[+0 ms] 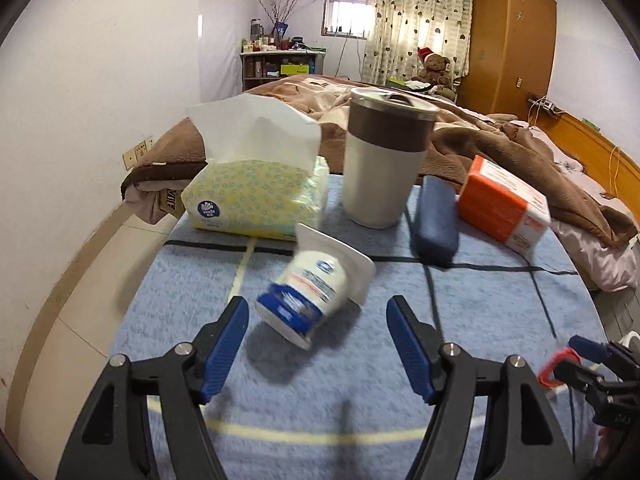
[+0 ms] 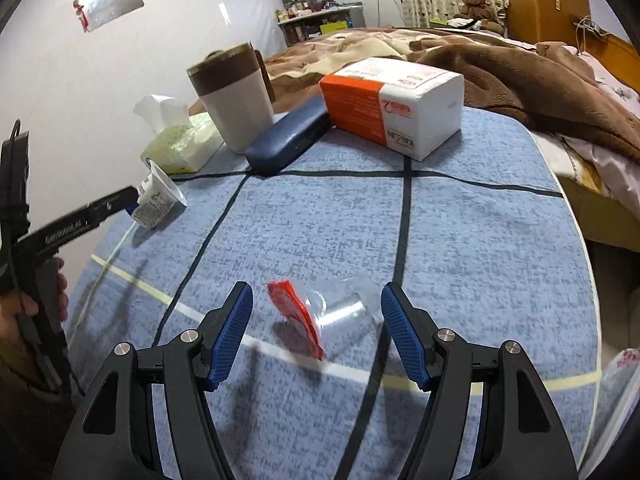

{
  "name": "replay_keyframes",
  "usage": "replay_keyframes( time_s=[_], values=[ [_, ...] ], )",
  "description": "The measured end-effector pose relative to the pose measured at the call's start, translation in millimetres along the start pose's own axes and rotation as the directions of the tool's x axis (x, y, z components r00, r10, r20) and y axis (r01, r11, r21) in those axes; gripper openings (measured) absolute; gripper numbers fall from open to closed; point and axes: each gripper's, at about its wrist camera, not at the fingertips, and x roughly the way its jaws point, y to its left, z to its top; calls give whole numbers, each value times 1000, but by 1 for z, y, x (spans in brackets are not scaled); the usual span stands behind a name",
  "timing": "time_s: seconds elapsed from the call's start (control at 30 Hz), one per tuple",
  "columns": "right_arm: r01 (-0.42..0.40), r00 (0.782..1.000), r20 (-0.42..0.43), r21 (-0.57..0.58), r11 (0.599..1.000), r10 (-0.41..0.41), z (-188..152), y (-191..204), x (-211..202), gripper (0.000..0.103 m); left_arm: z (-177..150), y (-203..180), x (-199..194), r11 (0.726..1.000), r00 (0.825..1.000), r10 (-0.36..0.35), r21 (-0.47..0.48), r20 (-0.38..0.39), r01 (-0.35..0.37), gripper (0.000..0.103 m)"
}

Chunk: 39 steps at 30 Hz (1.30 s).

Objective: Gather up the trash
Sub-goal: 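Grasp the red-lidded plastic cup with the right tool while the left tool grasps the yogurt cup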

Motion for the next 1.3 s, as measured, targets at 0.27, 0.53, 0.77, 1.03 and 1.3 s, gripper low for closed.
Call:
replay_keyframes(
  time_s=[0.27, 0.53, 0.77, 1.03, 1.3],
  values=[
    [35, 999, -30, -39, 999, -36, 3, 7, 14, 68, 4, 6, 32, 1000, 998, -10, 23, -66, 12, 74],
    [56, 998, -27, -34, 998, -56, 4, 1, 15, 68, 3, -1, 42, 998, 993, -57, 20, -106, 59, 61],
    [54, 998, -39, -56, 997, -56, -1, 4, 15, 68, -1, -13, 41, 997, 994, -28, 72, -110, 36, 54],
    [59, 998, -17, -47, 997, -60, -7, 2, 9, 54, -9, -25, 30, 994, 994, -48, 89, -100, 57, 52],
    [54, 998, 11, -42, 998, -54, -12, 0, -6, 54, -16, -37, 9, 993, 994, -82, 84, -79, 88, 52]
  ],
)
